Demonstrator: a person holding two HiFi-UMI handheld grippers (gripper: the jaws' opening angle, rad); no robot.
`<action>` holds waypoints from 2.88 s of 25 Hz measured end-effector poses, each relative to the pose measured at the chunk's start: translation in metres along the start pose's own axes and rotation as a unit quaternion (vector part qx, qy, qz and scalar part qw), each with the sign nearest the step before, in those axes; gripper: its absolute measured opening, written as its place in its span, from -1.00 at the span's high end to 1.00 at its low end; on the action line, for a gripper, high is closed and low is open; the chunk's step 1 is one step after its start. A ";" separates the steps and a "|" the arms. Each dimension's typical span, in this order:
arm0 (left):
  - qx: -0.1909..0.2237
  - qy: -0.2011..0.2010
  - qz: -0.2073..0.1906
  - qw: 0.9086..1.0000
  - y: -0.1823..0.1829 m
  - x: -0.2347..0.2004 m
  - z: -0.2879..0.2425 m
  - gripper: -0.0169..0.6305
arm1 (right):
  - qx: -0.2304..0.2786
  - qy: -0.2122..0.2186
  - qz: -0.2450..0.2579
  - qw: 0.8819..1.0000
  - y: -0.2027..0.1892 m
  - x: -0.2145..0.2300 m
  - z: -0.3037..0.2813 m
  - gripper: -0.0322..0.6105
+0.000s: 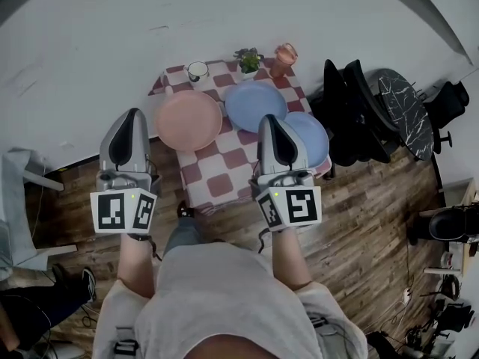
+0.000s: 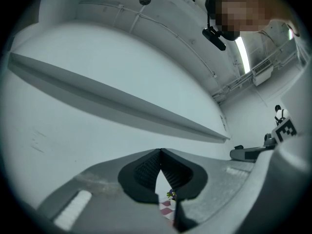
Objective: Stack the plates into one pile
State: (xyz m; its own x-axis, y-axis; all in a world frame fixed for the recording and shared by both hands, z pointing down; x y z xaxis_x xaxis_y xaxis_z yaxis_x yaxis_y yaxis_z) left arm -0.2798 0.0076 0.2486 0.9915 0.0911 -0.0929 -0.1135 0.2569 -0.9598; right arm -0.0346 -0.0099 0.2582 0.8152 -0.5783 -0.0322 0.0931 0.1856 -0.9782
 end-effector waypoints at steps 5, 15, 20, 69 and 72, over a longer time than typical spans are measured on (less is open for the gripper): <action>-0.004 -0.021 -0.011 1.000 -0.010 -0.019 -0.048 0.93 | -0.006 -0.019 0.002 1.000 -0.009 0.008 -0.040 0.89; -0.021 -0.095 -0.022 0.995 -0.039 -0.037 -0.111 0.93 | -0.026 -0.054 0.012 0.998 -0.035 0.015 -0.094 0.89; -0.041 -0.139 -0.039 0.989 -0.059 -0.040 -0.128 0.93 | -0.040 -0.060 0.020 0.997 -0.050 0.011 -0.115 0.89; -0.563 -0.165 -0.006 0.810 -0.416 -0.112 -0.100 0.65 | -0.380 -0.243 -0.381 0.807 -0.389 -0.001 -0.063 0.75; -0.558 -0.166 -0.013 0.813 -0.409 -0.111 -0.102 0.66 | -0.375 -0.245 -0.373 0.812 -0.382 0.001 -0.064 0.76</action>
State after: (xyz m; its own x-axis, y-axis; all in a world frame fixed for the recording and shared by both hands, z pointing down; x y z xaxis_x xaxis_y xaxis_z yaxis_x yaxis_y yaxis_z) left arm -0.3373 -0.2057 0.6249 0.8994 0.4023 -0.1707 0.2190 -0.7530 -0.6205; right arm -0.1059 -0.1317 0.6188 0.8387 0.1116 0.5330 0.4404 -0.7147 -0.5433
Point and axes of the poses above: the fingertips, and each gripper's own axes: z backward along the fingers, x to its right, y out of its top, the point moved 2 cm from there along z, backward along the fingers, and after that the axes turned 9 degrees about y, right-handed, at the moved point
